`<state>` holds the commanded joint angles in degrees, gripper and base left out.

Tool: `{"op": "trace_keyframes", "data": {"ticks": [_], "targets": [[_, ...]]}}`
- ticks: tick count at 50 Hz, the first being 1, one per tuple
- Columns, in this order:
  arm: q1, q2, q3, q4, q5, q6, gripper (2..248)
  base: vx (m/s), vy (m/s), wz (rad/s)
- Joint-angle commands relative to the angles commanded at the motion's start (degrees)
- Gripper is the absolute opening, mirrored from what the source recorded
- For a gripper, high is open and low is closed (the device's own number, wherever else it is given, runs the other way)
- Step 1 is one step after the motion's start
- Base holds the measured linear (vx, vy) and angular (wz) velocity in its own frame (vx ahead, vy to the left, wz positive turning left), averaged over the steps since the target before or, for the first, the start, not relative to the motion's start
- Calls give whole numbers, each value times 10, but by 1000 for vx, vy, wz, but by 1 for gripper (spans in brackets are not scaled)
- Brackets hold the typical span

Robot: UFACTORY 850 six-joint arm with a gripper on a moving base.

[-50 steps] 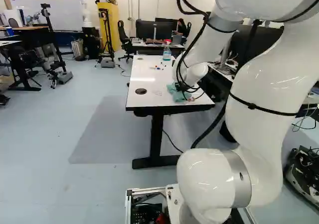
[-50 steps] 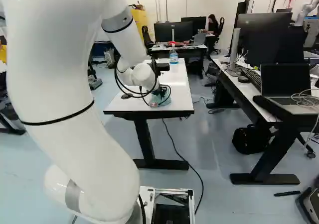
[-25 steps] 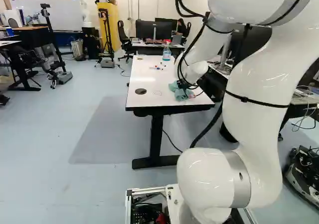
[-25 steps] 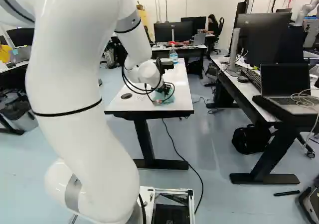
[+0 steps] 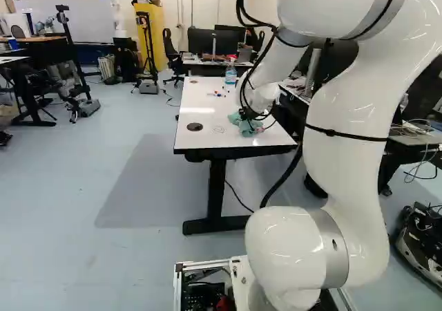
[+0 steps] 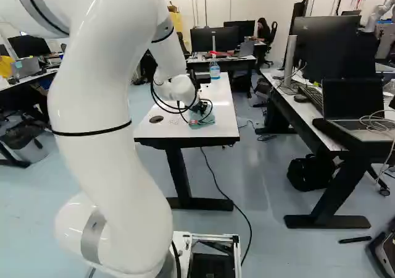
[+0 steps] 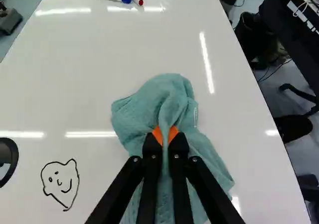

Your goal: Clean the table with the green towel

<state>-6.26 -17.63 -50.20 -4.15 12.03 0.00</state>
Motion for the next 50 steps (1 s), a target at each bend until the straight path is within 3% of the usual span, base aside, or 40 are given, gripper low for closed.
{"op": "trace_keyframes", "data": {"ticks": [23, 50], "targets": [[36, 14, 18, 0, 0, 0, 30, 0, 0, 0], [33, 78, 92, 0, 0, 0, 30, 0, 0, 0]]}}
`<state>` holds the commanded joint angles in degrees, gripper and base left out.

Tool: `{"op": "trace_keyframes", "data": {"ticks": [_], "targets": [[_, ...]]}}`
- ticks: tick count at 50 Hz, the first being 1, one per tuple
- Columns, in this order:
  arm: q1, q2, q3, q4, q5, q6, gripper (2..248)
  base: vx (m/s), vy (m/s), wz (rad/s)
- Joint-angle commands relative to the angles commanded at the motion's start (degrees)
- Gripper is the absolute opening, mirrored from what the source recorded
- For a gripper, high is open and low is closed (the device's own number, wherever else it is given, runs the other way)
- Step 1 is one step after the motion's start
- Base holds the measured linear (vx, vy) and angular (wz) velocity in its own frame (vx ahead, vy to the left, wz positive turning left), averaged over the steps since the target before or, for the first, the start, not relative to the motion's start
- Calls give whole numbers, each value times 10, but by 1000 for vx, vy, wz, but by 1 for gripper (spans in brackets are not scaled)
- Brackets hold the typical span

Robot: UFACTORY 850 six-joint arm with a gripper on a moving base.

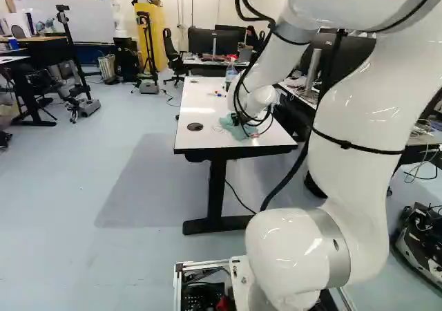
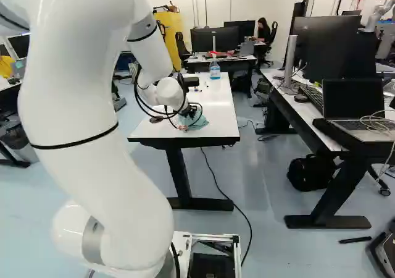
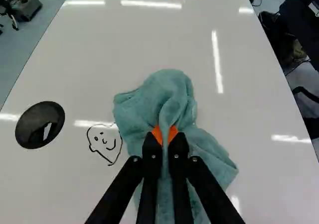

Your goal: Clean the table with the green towel

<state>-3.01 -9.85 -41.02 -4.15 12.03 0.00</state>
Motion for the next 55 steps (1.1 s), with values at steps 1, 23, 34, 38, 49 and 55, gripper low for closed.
{"op": "trace_keyframes", "data": {"ticks": [1, 23, 34, 38, 49, 55], "targets": [[-1, 2, 2, 0, 0, 0, 30, 0, 0, 0], [-19, 12, 10, 0, 0, 0, 30, 0, 0, 0], [-19, 29, 14, 0, -4, 0, 30, 0, 0, 0], [-19, 37, 15, 0, -9, 0, 30, 0, 0, 0], [-23, 51, 14, 0, -26, 0, 30, 0, 0, 0], [-32, 60, 14, 0, -35, 0, 30, 0, 0, 0]]}}
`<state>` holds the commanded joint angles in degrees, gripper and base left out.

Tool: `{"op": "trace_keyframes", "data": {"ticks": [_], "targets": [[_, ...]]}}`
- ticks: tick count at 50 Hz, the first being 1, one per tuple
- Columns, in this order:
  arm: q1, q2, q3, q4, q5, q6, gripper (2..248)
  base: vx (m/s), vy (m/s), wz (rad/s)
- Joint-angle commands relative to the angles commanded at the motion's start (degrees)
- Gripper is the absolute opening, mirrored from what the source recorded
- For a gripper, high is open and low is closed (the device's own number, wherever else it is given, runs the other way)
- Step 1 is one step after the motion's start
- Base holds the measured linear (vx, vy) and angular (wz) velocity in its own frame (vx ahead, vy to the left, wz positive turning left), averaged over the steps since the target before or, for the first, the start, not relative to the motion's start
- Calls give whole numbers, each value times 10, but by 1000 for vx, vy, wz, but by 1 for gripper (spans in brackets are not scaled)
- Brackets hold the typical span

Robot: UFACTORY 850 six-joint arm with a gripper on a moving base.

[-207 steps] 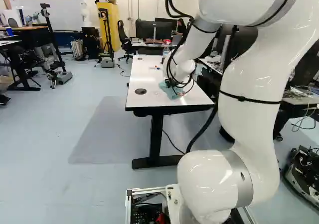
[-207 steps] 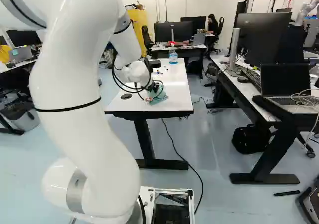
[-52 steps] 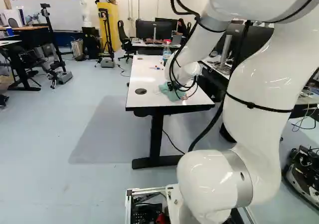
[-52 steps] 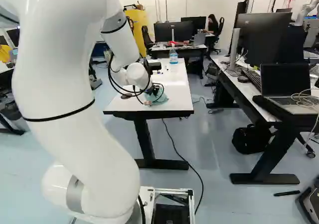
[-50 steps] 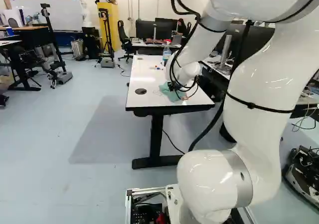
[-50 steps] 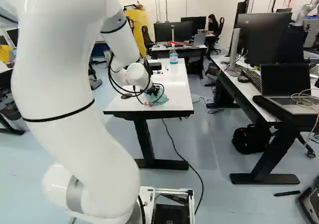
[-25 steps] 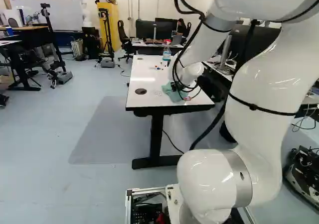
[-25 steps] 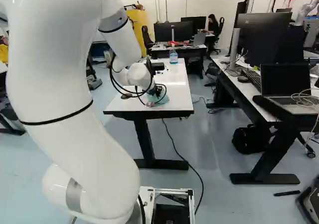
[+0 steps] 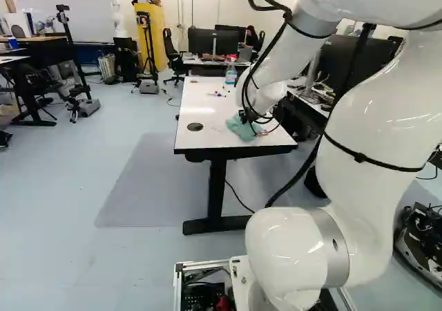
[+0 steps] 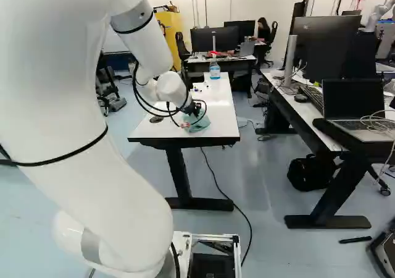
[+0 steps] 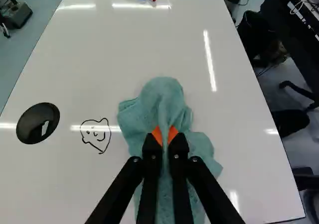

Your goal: Clean the table with the green towel

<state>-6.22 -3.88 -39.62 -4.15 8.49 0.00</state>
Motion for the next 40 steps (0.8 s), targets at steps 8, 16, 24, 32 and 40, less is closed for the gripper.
{"op": "trace_keyframes", "data": {"ticks": [8, 16, 24, 32, 40], "targets": [[-15, 12, 0, 0, -15, 0, 30, 0, 0, 0], [-31, 21, -3, 0, -31, 0, 30, 0, 0, 0], [-43, 20, -15, 0, -47, 0, 30, 0, 0, 0], [-52, 14, -34, 0, -58, 0, 30, 0, 0, 0], [-64, -3, -51, 0, -70, 0, 30, 0, 0, 0]]}}
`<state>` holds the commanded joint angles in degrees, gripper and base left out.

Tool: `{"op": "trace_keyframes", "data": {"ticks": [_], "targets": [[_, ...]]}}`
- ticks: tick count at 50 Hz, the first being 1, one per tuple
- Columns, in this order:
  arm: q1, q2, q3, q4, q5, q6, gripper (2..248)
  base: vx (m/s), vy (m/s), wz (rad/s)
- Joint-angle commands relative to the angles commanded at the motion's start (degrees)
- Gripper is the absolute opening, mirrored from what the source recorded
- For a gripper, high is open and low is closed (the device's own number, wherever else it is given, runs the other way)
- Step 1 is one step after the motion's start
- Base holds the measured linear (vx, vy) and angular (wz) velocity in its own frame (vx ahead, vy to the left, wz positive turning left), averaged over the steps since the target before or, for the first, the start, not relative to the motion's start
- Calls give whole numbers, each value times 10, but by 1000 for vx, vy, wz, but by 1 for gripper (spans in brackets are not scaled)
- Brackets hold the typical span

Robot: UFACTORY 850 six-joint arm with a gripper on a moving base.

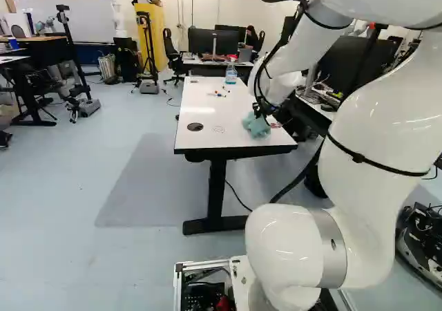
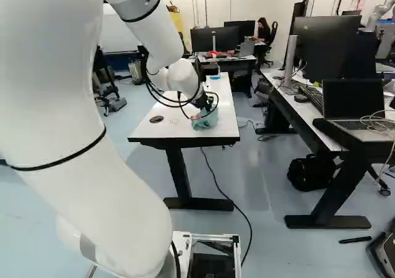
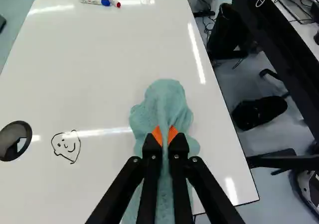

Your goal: Clean the table with the green towel

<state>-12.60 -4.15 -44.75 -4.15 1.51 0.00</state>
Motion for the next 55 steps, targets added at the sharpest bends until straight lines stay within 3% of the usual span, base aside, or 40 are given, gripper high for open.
{"op": "trace_keyframes", "data": {"ticks": [27, 40, 55], "targets": [[-45, -34, -37, -8, -5, 0, 30, 0, 0, 0], [-41, -45, -49, -9, -5, 0, 30, 0, 0, 0], [-16, -57, -63, -13, -5, 0, 30, 0, 0, 0]]}}
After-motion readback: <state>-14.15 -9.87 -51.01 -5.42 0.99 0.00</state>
